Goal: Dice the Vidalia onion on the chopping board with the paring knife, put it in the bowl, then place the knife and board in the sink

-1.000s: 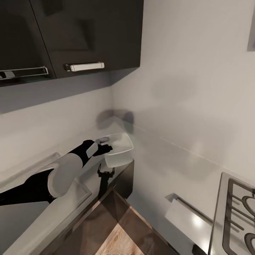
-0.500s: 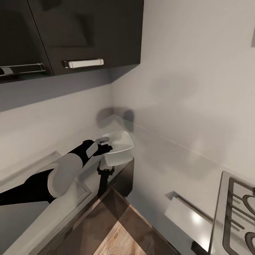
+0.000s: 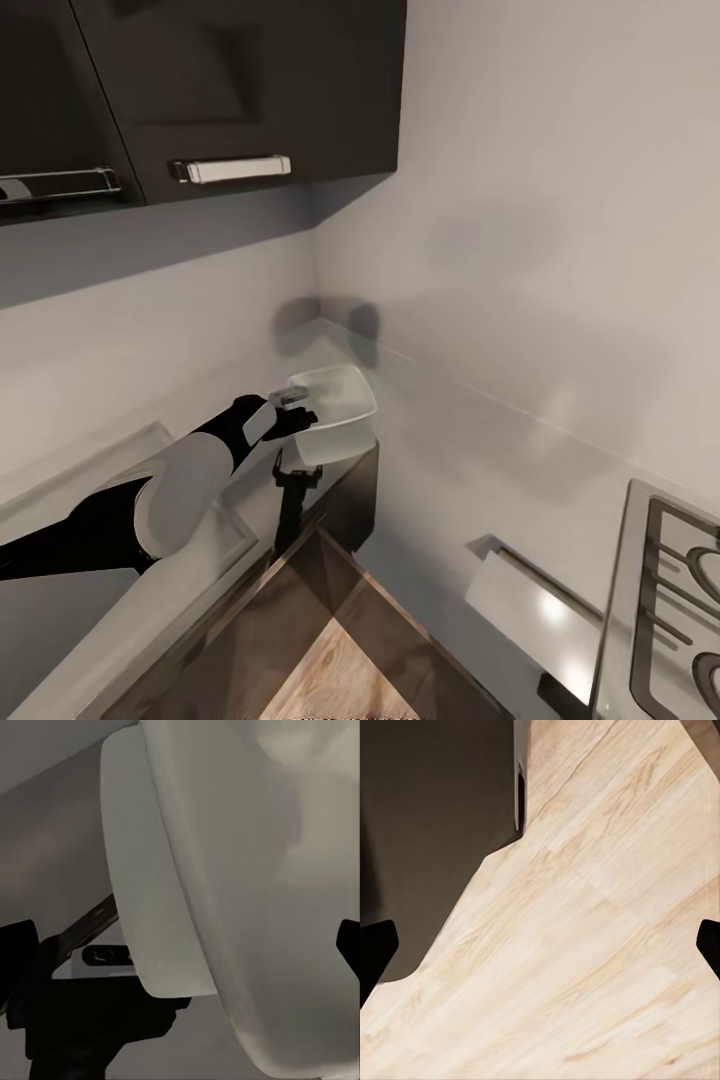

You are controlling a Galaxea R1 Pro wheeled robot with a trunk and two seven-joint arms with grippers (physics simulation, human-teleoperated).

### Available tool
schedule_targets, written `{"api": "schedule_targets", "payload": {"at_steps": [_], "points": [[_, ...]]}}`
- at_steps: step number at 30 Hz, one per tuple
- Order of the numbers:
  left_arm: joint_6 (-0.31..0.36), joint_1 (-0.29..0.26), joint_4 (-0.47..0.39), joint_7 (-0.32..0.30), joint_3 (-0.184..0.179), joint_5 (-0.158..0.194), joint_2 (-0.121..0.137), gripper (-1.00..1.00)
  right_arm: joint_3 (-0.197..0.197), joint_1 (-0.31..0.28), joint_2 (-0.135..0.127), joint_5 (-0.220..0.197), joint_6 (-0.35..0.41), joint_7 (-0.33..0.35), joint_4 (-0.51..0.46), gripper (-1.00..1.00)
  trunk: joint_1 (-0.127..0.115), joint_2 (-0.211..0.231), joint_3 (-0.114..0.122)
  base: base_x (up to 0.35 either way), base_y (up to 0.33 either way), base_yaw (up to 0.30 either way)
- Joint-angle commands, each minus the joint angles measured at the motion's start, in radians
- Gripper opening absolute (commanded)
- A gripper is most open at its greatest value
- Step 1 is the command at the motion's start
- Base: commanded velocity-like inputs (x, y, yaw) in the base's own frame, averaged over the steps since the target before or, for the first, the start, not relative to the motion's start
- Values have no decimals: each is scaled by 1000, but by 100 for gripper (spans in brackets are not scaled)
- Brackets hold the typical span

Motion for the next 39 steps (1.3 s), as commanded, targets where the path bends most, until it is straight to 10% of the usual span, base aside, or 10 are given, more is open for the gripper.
{"api": "schedule_targets", "payload": {"at_steps": [1,19,20,39], "points": [[6,0,-2,5,8,1,0,100,1,-1,0,0,-6,0,3,100,1,-2,-3,0,0,0],[6,0,-2,5,8,1,0,100,1,-1,0,0,-6,0,3,100,1,-2,-20,0,0,0],[6,0,-2,5,8,1,-1,-100,1,-1,0,0,-6,0,3,100,1,-2,-20,0,0,0],[5,0,-2,5,11,1,0,-100,1,-1,0,0,-6,1,4,100,1,-2,-19,0,0,0]]}}
